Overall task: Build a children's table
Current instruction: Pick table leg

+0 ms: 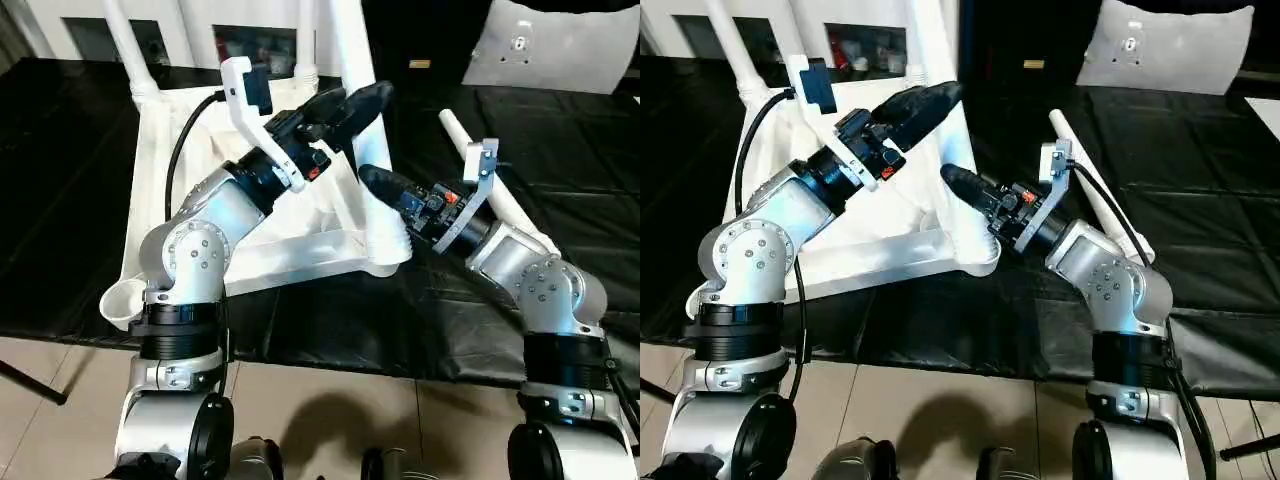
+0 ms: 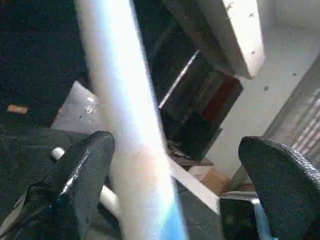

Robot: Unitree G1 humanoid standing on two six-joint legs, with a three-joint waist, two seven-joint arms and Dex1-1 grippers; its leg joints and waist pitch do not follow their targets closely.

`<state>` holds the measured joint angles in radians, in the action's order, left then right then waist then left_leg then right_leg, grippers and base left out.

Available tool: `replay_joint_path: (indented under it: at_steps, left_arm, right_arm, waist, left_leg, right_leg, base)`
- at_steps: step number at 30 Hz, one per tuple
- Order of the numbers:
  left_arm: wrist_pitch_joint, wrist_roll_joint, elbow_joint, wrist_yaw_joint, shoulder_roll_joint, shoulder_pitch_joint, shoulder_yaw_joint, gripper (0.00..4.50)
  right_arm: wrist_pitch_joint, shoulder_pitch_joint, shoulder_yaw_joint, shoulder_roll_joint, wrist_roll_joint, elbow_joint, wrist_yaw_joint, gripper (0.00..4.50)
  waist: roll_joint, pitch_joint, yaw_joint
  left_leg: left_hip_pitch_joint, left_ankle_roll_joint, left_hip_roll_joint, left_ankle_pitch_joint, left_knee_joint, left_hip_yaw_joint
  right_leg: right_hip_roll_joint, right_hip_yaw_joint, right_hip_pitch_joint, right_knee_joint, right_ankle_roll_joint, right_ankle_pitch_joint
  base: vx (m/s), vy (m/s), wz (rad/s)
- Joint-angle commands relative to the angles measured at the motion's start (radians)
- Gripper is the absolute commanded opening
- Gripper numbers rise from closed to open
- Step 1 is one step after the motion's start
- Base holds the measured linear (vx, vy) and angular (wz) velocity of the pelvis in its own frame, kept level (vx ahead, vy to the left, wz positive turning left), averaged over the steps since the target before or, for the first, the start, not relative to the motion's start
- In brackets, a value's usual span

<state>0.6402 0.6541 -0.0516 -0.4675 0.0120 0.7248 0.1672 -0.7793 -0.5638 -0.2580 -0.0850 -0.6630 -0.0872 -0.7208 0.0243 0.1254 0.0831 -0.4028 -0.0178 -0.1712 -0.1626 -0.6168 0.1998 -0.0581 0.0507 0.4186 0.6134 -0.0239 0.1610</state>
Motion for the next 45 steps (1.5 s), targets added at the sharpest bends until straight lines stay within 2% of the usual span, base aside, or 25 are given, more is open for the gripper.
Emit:
replay_joint_path:
  at_steps: [1,2,5,6,7,8,9,10,11,13,14,15,17,19,22,24,31,34,36,39,43,45]
  left_arm:
    - [-0.003,-0.023,-0.006,0.017,0.0,0.003,-0.025,4.5]
    - [-0.017,-0.048,-0.017,0.057,-0.018,-0.001,-0.028,4.5]
    - [-0.043,-0.091,-0.039,0.111,-0.035,-0.006,-0.034,4.5]
    - [-0.052,-0.103,-0.042,0.119,-0.036,-0.008,-0.038,4.34]
    - [-0.052,-0.103,-0.042,0.119,-0.036,-0.008,-0.038,4.24]
    - [-0.068,-0.114,-0.044,0.137,-0.041,-0.01,-0.038,4.24]
    - [-0.097,-0.125,-0.037,0.149,-0.052,-0.012,-0.042,4.14]
    - [-0.097,-0.125,-0.037,0.149,-0.052,-0.012,-0.042,3.91]
    - [-0.11,-0.136,-0.02,0.152,-0.056,-0.017,-0.056,3.81]
    - [-0.124,-0.156,-0.001,0.147,-0.055,-0.026,-0.079,3.75]
    - [-0.124,-0.156,-0.001,0.147,-0.055,-0.026,-0.079,3.58]
    - [-0.14,-0.169,0.028,0.113,-0.05,-0.054,-0.117,3.46]
    - [-0.145,-0.177,0.04,0.101,-0.047,-0.072,-0.134,3.29]
    - [-0.148,-0.182,0.046,0.096,-0.045,-0.081,-0.143,3.29]
    - [-0.149,-0.191,0.057,0.108,-0.045,-0.113,-0.153,3.27]
    - [-0.149,-0.191,0.057,0.108,-0.045,-0.113,-0.153,3.26]
    - [-0.175,-0.208,0.068,0.107,-0.044,-0.133,-0.167,3.26]
    - [-0.189,-0.23,0.062,0.098,-0.027,-0.135,-0.18,3.26]
    - [-0.19,-0.231,0.062,0.097,-0.026,-0.136,-0.18,3.26]
    - [-0.244,-0.287,0.029,0.046,0.03,-0.139,-0.211,3.26]
    - [-0.28,-0.299,0.023,-0.027,0.066,-0.155,-0.237,3.26]
    - [-0.29,-0.301,0.024,-0.05,0.078,-0.16,-0.246,2.98]
  right_arm:
    - [0.02,0.002,-0.003,0.011,-0.019,0.038,0.032,1.86]
    - [0.035,0.027,0.036,0.016,0.018,0.071,0.054,1.86]
    - [0.168,0.069,0.126,0.001,0.134,0.107,0.046,1.86]
    - [0.203,0.078,0.149,-0.005,0.163,0.112,0.039,1.86]
    - [0.203,0.078,0.149,-0.005,0.163,0.112,0.039,1.86]
    - [0.256,0.088,0.172,-0.006,0.205,0.11,0.046,1.86]
    - [0.382,0.102,0.228,-0.013,0.308,0.085,0.066,1.86]
    - [0.382,0.102,0.228,-0.013,0.308,0.085,0.066,1.86]
    - [0.465,0.107,0.251,-0.005,0.364,0.06,0.09,1.86]
    - [0.527,0.11,0.254,0.014,0.389,0.039,0.118,1.86]
    - [0.527,0.11,0.254,0.014,0.389,0.039,0.118,1.86]
    - [0.583,0.115,0.264,0.025,0.407,0.019,0.132,1.86]
    - [0.605,0.121,0.267,0.03,0.405,0.008,0.127,1.86]
    - [0.618,0.125,0.269,0.034,0.404,0.001,0.125,1.86]
    - [0.681,0.136,0.276,0.042,0.418,-0.039,0.12,1.86]
    - [0.681,0.136,0.276,0.042,0.418,-0.039,0.12,1.86]
    - [0.76,0.137,0.289,0.037,0.441,-0.09,0.112,1.86]
    - [0.759,0.141,0.293,0.036,0.432,-0.094,0.106,1.86]
    - [0.76,0.142,0.294,0.036,0.432,-0.094,0.105,1.86]
    - [0.797,0.151,0.309,0.031,0.444,-0.103,0.084,1.86]
    - [0.833,0.153,0.317,0.031,0.451,-0.122,0.08,1.86]
    - [0.842,0.152,0.318,0.031,0.453,-0.129,0.081,1.86]
  waist:
    - [-0.01,-0.107,0.0]
    - [-0.011,-0.106,0.001]
    - [-0.006,-0.107,0.006]
    - [-0.007,-0.108,0.003]
    - [-0.008,-0.108,0.002]
    - [-0.006,-0.108,0.002]
    - [-0.008,-0.108,0.003]
    - [-0.009,-0.106,0.0]
    - [-0.007,-0.108,0.001]
    - [-0.008,-0.106,-0.002]
    - [-0.008,-0.107,-0.002]
    - [-0.008,-0.108,-0.003]
    - [-0.007,-0.108,-0.004]
    - [-0.006,-0.107,-0.006]
    - [-0.006,-0.108,-0.007]
    - [-0.006,-0.108,-0.006]
    - [-0.006,-0.112,-0.006]
    - [-0.003,-0.114,-0.006]
    - [-0.005,-0.114,-0.006]
    - [-0.004,-0.114,-0.006]
    - [-0.001,-0.111,-0.008]
    - [0.0,-0.112,-0.009]
  left_leg:
    - [0.029,0.027,-0.052,-0.152,0.07,-0.033]
    - [0.031,0.021,-0.053,-0.158,0.07,-0.032]
    - [0.03,0.003,-0.055,-0.169,0.072,-0.034]
    - [0.028,-0.001,-0.053,-0.174,0.073,-0.035]
    - [0.028,-0.001,-0.053,-0.174,0.073,-0.035]
    - [0.029,0.001,-0.052,-0.175,0.072,-0.034]
    - [0.026,-0.003,-0.055,-0.181,0.071,-0.035]
    - [0.025,-0.004,-0.051,-0.182,0.07,-0.033]
    - [0.026,0.002,-0.051,-0.185,0.07,-0.034]
    - [0.028,0.008,-0.053,-0.197,0.071,-0.034]
    - [0.028,0.011,-0.053,-0.195,0.07,-0.034]
    - [0.027,0.018,-0.055,-0.195,0.072,-0.035]
    - [0.026,0.026,-0.055,-0.191,0.071,-0.034]
    - [0.027,0.031,-0.054,-0.195,0.071,-0.032]
    - [0.028,0.029,-0.054,-0.207,0.071,-0.032]
    - [0.028,0.028,-0.055,-0.208,0.071,-0.033]
    - [0.027,0.036,-0.054,-0.191,0.068,-0.032]
    - [0.027,0.041,-0.055,-0.189,0.068,-0.033]
    - [0.026,0.042,-0.054,-0.185,0.068,-0.032]
    - [0.028,0.04,-0.055,-0.194,0.069,-0.034]
    - [0.029,0.033,-0.056,-0.201,0.071,-0.033]
    - [0.029,0.032,-0.056,-0.203,0.071,-0.034]
  right_leg:
    - [-0.082,-0.042,-0.048,-0.085,-0.149,0.327]
    - [-0.081,-0.042,-0.049,-0.086,-0.145,0.328]
    - [-0.082,-0.042,-0.048,-0.087,-0.128,0.319]
    - [-0.083,-0.042,-0.051,-0.085,-0.125,0.316]
    - [-0.083,-0.043,-0.052,-0.086,-0.124,0.315]
    - [-0.083,-0.044,-0.051,-0.086,-0.126,0.315]
    - [-0.089,-0.044,-0.05,-0.087,-0.126,0.324]
    - [-0.086,-0.044,-0.05,-0.089,-0.124,0.329]
    - [-0.087,-0.044,-0.051,-0.088,-0.131,0.331]
    - [-0.086,-0.044,-0.048,-0.089,-0.135,0.343]
    - [-0.087,-0.044,-0.048,-0.09,-0.136,0.341]
    - [-0.085,-0.044,-0.05,-0.086,-0.147,0.322]
    - [-0.084,-0.045,-0.05,-0.085,-0.154,0.302]
    - [-0.081,-0.045,-0.05,-0.085,-0.159,0.298]
    - [-0.082,-0.045,-0.05,-0.086,-0.163,0.306]
    - [-0.082,-0.045,-0.051,-0.086,-0.164,0.308]
    - [-0.081,-0.045,-0.053,-0.081,-0.175,0.27]
    - [-0.081,-0.045,-0.055,-0.08,-0.173,0.265]
    - [-0.081,-0.045,-0.055,-0.079,-0.174,0.259]
    - [-0.081,-0.045,-0.052,-0.081,-0.164,0.282]
    - [-0.082,-0.046,-0.051,-0.079,-0.172,0.273]
    - [-0.082,-0.046,-0.051,-0.077,-0.179,0.264]
  base:
    - [0.0,0.0,0.0]
    - [0.0,0.0,0.0]
    - [0.0,0.0,0.0]
    - [0.0,0.0,0.0]
    - [0.0,0.0,0.0]
    - [0.0,0.0,0.0]
    - [0.0,0.0,0.0]
    - [0.0,0.0,0.0]
    - [0.0,0.0,0.0]
    - [0.0,0.0,0.0]
    - [0.0,0.0,0.0]
    - [0.0,0.0,0.0]
    - [0.0,0.0,0.0]
    - [0.0,0.0,0.0]
    - [0.0,0.0,0.0]
    - [0.0,0.0,0.0]
    - [0.0,0.0,0.0]
    - [0.0,0.0,0.0]
    - [0.0,0.0,0.0]
    - [0.0,0.0,0.0]
    - [0.0,0.0,0.0]
    - [0.0,0.0,0.0]
